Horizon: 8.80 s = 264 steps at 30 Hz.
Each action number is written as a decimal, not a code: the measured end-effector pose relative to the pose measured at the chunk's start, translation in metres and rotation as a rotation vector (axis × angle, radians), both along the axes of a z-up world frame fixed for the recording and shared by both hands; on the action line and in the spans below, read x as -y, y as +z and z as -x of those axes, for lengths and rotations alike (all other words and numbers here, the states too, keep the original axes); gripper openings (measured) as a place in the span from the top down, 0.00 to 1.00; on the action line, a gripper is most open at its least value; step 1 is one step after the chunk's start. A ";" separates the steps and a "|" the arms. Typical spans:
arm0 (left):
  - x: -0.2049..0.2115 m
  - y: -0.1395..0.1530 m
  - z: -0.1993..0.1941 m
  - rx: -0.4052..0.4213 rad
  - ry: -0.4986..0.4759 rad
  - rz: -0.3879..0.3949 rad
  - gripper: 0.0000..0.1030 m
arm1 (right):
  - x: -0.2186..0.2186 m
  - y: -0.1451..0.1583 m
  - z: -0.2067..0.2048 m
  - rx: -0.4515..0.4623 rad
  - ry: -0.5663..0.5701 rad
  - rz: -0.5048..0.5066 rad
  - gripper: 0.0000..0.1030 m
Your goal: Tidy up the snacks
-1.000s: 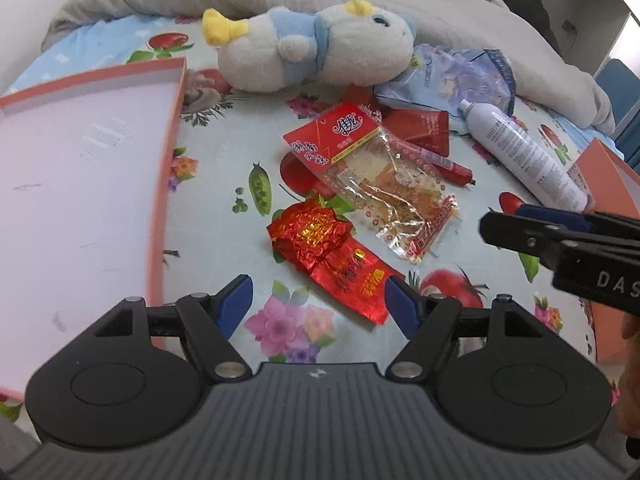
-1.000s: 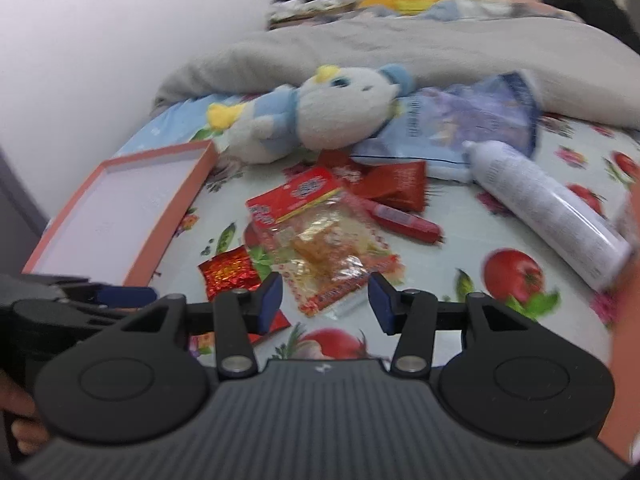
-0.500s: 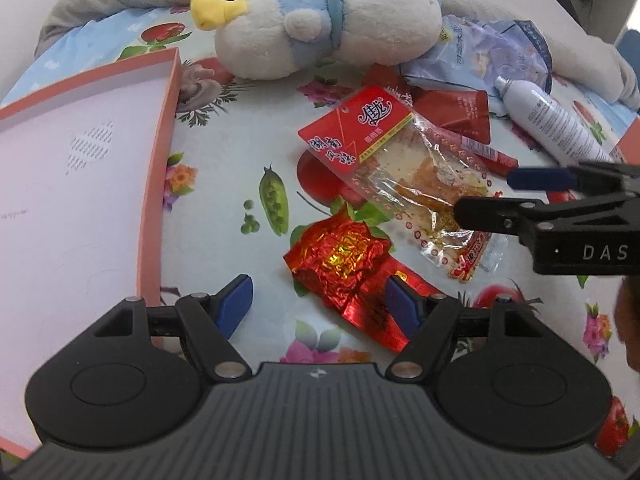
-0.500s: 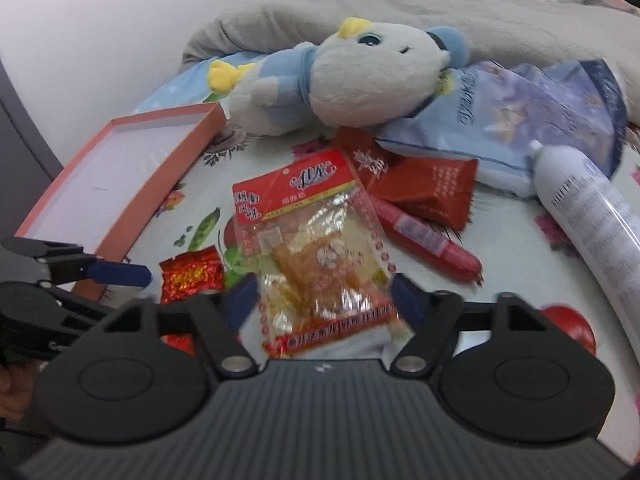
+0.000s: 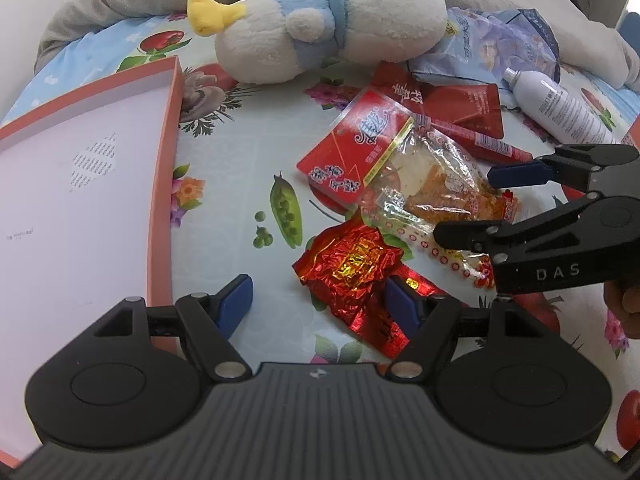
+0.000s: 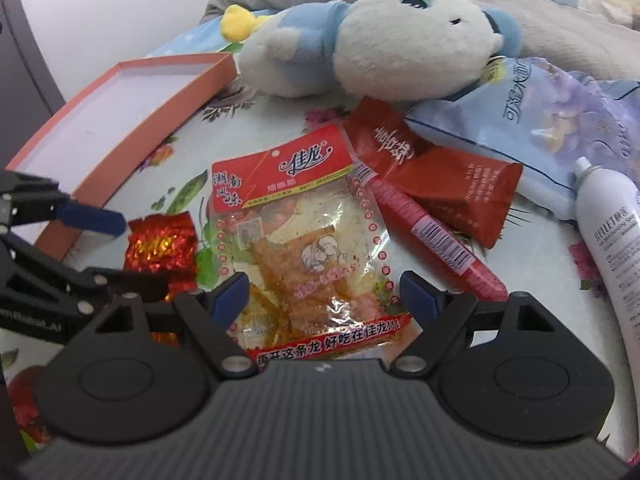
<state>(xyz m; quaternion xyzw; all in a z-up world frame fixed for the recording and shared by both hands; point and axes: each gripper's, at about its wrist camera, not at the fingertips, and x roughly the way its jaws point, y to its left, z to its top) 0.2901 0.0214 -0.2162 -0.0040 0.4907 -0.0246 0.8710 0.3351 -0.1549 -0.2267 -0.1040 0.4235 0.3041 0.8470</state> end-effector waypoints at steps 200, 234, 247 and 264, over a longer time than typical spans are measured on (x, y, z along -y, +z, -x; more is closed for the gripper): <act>0.166 0.292 0.184 0.520 -0.352 0.084 0.34 | 0.198 0.232 0.302 0.408 -0.822 -0.186 0.45; 0.057 0.172 0.237 0.379 -0.091 0.136 0.34 | 0.087 0.160 0.326 0.284 -0.485 -0.213 0.45; 0.057 0.156 0.211 0.345 -0.088 0.124 0.34 | 0.089 0.147 0.305 0.271 -0.503 -0.195 0.45; 0.056 0.126 0.150 0.326 -0.080 0.098 0.34 | 0.082 0.116 0.247 0.238 -0.465 -0.158 0.45</act>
